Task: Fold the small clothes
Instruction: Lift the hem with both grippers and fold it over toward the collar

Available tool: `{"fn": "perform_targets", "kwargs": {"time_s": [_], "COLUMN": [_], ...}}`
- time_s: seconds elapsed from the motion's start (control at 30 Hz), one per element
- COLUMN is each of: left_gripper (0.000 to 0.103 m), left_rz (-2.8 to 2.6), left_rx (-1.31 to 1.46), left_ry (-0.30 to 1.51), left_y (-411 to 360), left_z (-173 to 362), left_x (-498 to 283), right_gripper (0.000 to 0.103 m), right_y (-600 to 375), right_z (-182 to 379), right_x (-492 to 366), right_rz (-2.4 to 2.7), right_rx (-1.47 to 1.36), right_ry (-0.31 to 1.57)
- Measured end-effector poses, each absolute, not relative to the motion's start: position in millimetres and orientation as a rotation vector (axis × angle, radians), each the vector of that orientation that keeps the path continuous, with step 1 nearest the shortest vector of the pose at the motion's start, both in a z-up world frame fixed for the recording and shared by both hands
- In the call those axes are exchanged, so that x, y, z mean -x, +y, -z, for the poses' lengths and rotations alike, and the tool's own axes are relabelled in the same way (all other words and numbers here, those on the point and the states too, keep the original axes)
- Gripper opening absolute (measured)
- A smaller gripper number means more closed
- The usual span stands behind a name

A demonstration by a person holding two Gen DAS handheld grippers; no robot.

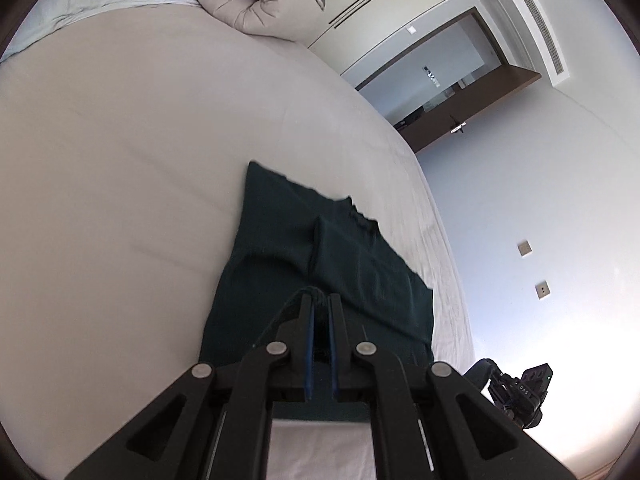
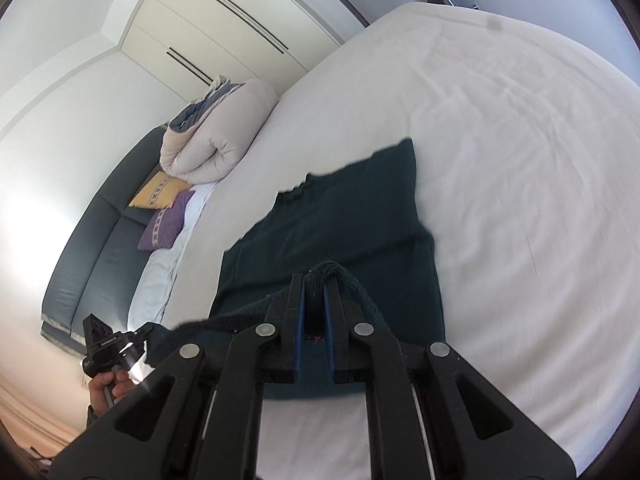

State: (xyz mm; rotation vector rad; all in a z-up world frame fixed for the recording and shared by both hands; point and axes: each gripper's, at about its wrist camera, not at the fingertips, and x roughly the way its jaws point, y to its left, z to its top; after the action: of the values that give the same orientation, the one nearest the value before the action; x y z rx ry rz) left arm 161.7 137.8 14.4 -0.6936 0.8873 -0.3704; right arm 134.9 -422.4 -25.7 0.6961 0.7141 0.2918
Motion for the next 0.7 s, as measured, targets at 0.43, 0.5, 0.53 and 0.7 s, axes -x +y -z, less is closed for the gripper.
{"fn": "perform_targets", "kwargs": {"time_s": [0.43,0.5,0.53,0.7], "left_gripper": [0.004,0.004,0.004,0.004], "left_rz": [0.323,0.308,0.3,0.247], "left_rx": [0.708,0.688,0.678,0.665], "left_ry": [0.923,0.924,0.927,0.929], "left_y": [115.9,112.9,111.7,111.7], "left_z": [7.5,10.8,12.8,28.4], "left_x": [-292.2,-306.6,-313.9,-348.6], "right_gripper": [0.008,0.008,0.008,0.008], "right_y": [-432.7,-434.5,-435.6,-435.0], "right_z": [54.7,60.3,62.1,75.9], "right_x": [-278.8,-296.6,-303.4,-345.5], "right_rz": [-0.198,-0.188,-0.183,-0.16], "right_rx": [-0.695,-0.697,-0.697,-0.692], "right_ry": [0.756,0.76,0.761,0.786]}}
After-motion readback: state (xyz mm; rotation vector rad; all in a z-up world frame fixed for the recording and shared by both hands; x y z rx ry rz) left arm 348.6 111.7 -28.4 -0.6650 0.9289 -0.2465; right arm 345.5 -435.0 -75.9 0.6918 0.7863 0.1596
